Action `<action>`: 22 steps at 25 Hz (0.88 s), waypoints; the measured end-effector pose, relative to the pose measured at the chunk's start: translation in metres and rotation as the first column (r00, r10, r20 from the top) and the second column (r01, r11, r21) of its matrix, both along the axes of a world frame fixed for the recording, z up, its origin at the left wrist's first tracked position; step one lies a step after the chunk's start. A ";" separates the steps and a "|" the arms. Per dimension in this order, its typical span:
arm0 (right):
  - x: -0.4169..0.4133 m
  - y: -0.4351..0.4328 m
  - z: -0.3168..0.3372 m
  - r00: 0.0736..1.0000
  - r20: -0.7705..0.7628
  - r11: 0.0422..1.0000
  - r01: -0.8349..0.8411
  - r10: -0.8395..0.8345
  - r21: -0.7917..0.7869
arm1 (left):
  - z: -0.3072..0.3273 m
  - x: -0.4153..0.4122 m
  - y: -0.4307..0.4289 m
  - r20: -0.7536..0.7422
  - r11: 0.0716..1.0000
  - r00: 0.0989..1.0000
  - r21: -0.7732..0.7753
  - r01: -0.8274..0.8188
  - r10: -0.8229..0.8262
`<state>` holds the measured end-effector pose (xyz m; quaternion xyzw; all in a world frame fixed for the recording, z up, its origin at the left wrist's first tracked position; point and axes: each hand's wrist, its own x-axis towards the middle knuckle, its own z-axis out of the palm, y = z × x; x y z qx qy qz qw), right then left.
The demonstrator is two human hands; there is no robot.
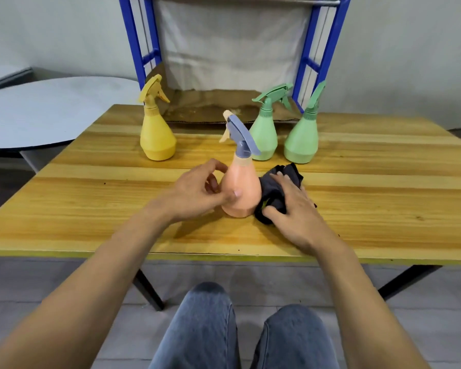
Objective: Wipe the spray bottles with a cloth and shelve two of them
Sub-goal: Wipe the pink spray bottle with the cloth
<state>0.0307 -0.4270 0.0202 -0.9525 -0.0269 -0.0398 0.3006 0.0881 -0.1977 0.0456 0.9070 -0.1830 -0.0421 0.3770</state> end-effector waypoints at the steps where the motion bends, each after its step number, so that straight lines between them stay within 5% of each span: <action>1: 0.000 -0.005 0.003 0.998 -0.041 0.999 -0.048 0.048 -0.011 | 0.002 0.008 0.006 -0.081 0.998 0.995 -0.030 0.063 -0.065; 6: 0.004 -0.009 0.002 0.994 -0.022 0.994 -0.104 0.103 -0.033 | -0.008 0.022 0.001 -0.203 0.941 0.931 -0.216 0.261 -0.305; 14: -0.020 0.036 -0.024 0.978 0.177 0.993 0.104 -0.111 0.050 | -0.027 0.010 -0.040 0.160 0.977 0.980 -0.196 -0.091 0.123; 19: -0.012 0.042 -0.022 0.966 0.181 0.979 0.159 -0.182 0.131 | -0.022 0.003 -0.038 0.162 0.983 0.973 -0.117 -0.144 0.162; 22: -0.001 0.029 -0.011 0.970 0.141 0.958 0.162 -0.199 0.235 | -0.018 -0.007 -0.011 0.091 0.967 0.980 -0.203 -0.154 0.175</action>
